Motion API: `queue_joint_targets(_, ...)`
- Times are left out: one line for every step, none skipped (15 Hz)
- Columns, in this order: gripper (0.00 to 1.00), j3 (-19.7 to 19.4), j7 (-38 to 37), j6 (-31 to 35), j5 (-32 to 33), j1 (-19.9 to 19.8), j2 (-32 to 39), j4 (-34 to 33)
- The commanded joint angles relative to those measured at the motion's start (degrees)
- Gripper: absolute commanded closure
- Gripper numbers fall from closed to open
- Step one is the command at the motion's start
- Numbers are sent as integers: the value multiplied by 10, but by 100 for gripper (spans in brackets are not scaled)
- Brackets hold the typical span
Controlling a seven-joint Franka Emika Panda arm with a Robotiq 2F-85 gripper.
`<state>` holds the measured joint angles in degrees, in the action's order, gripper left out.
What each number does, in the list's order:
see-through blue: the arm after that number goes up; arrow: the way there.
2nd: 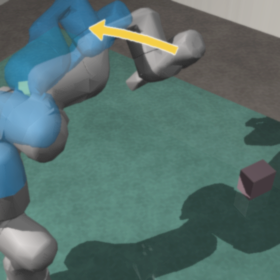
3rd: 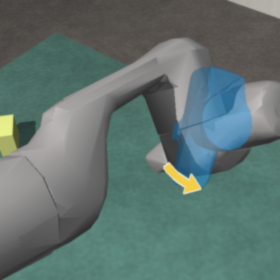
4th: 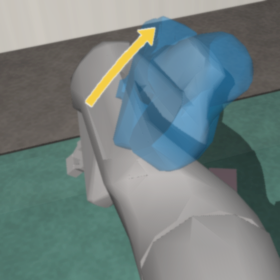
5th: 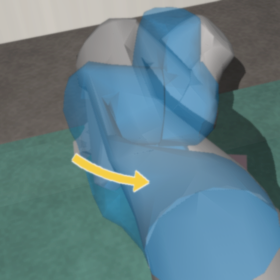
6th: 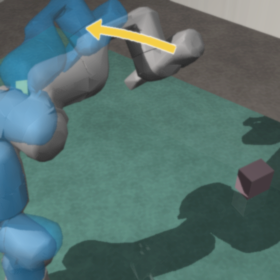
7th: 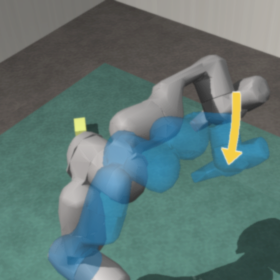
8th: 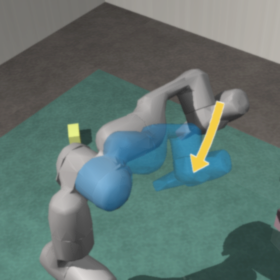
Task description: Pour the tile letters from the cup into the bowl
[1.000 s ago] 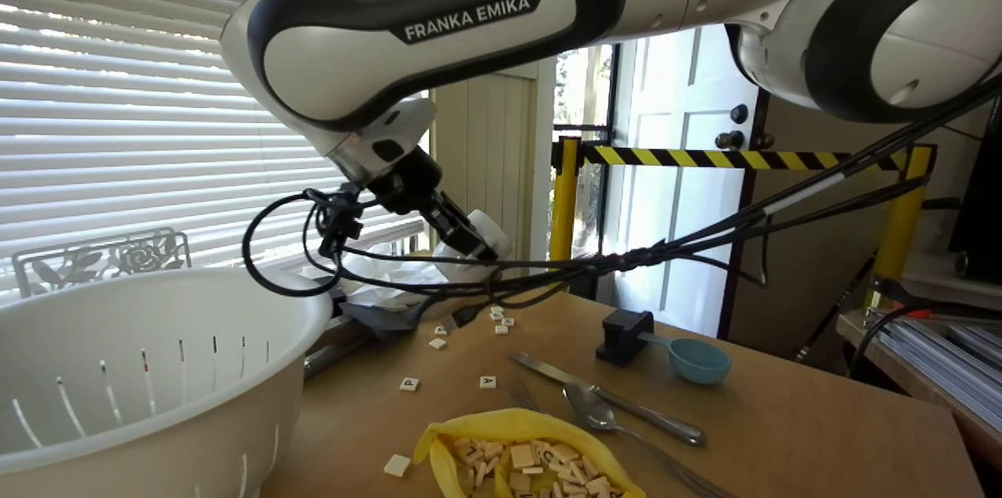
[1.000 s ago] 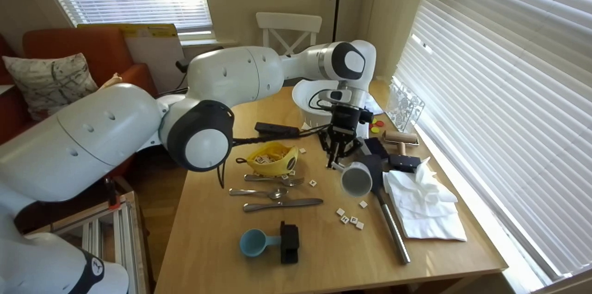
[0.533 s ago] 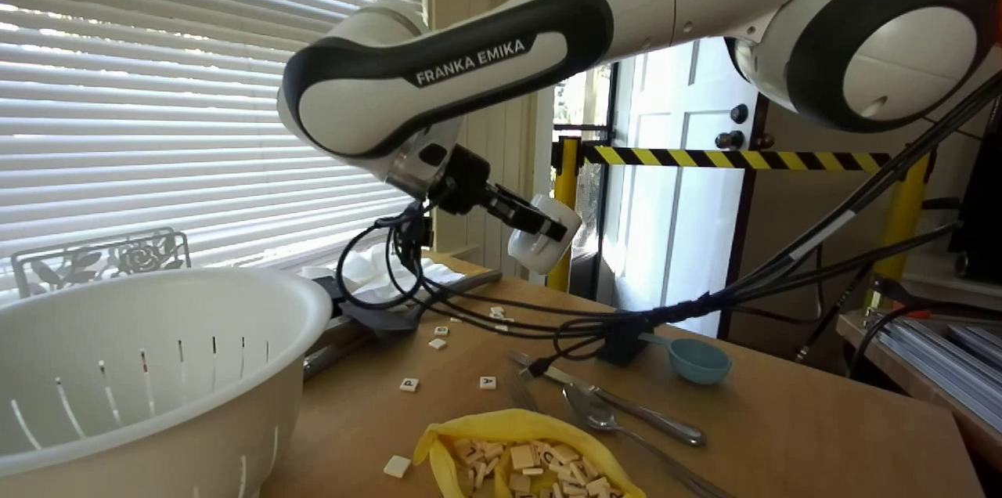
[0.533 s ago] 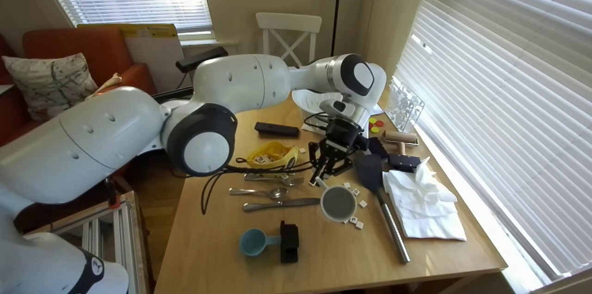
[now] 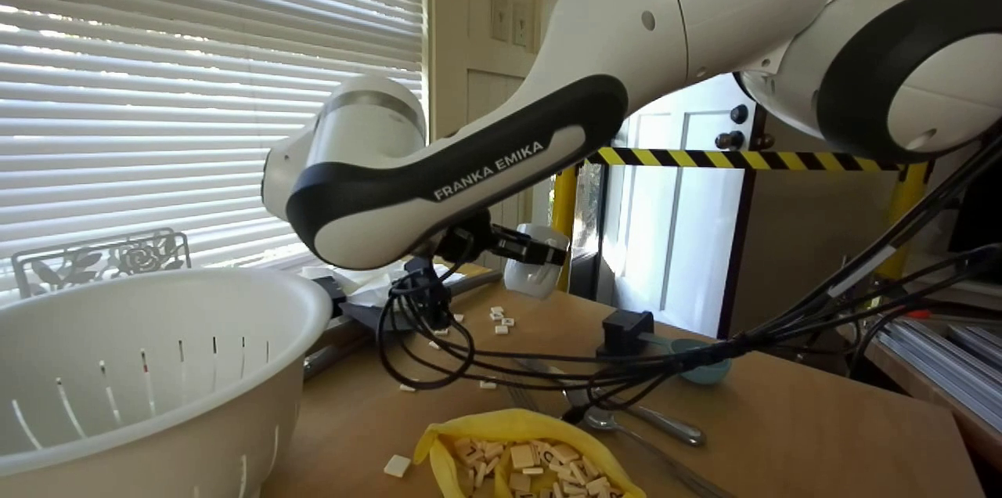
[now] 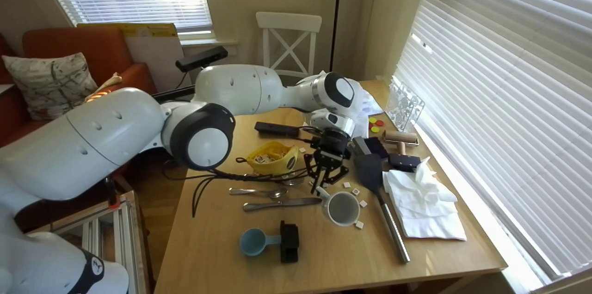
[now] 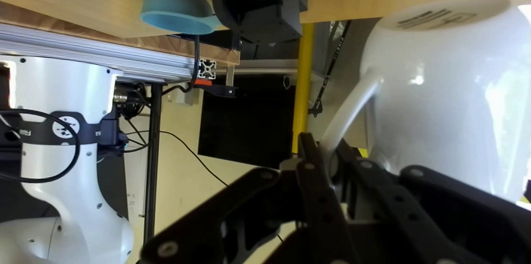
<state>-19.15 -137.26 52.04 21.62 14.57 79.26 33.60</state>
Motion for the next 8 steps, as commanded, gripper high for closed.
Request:
queue_joint_targets(88, 0, 1, 3, 3, 6, 1, 9)
queue_joint_targets(88, 0, 2, 4, 4, 10, 3, 13)
queue_joint_targets(88, 0, 2, 4, 5, 12, 3, 17)
queue_joint_targets(88, -1, 2, 4, 5, 12, 3, 18)
queue_joint_targets(88, -1, 3, 4, 5, 12, 3, 18)
queue_joint_targets(97, -3, -5, 3, 1, 8, 7, 11)
queue_joint_targets(97, -7, -23, -5, -5, 4, 12, 4)
queue_joint_targets(97, -4, -19, 0, -7, 1, 15, 3)
